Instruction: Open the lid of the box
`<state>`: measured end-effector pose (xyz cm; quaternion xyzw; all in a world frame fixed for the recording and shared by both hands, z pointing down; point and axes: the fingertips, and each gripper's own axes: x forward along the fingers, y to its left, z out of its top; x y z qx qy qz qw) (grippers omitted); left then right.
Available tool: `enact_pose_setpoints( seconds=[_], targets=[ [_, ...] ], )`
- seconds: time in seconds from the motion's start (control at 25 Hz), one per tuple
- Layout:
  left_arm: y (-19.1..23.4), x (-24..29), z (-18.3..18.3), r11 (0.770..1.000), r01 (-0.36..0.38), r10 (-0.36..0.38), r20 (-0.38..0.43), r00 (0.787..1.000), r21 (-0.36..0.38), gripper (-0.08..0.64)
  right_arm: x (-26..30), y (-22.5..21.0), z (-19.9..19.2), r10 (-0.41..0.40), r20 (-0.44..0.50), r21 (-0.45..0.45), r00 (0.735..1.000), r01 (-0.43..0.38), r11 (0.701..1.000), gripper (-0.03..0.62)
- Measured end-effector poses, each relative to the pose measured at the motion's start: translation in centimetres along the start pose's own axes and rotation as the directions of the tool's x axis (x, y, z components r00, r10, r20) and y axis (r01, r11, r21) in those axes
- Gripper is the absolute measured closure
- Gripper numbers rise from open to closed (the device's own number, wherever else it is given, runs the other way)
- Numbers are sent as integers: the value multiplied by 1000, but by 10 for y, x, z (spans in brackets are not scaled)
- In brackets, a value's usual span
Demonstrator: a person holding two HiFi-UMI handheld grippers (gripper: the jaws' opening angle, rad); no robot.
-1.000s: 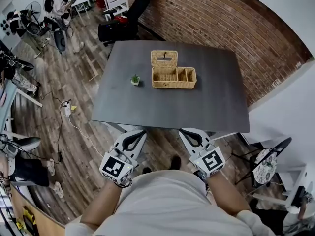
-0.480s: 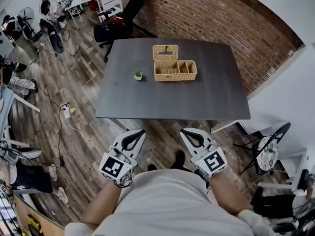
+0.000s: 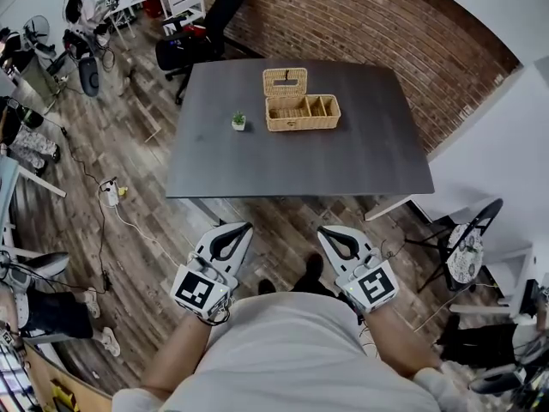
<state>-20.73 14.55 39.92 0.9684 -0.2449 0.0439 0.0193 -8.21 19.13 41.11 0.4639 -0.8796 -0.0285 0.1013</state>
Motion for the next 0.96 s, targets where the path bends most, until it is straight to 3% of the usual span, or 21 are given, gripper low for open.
enact_pose_setpoints(
  seconds=[0.96],
  targets=[
    [1,-12,2,1000,20,-20,15,1000,0,548,2,8,7,-23,1,-3,1000,23,1000,588]
  ],
)
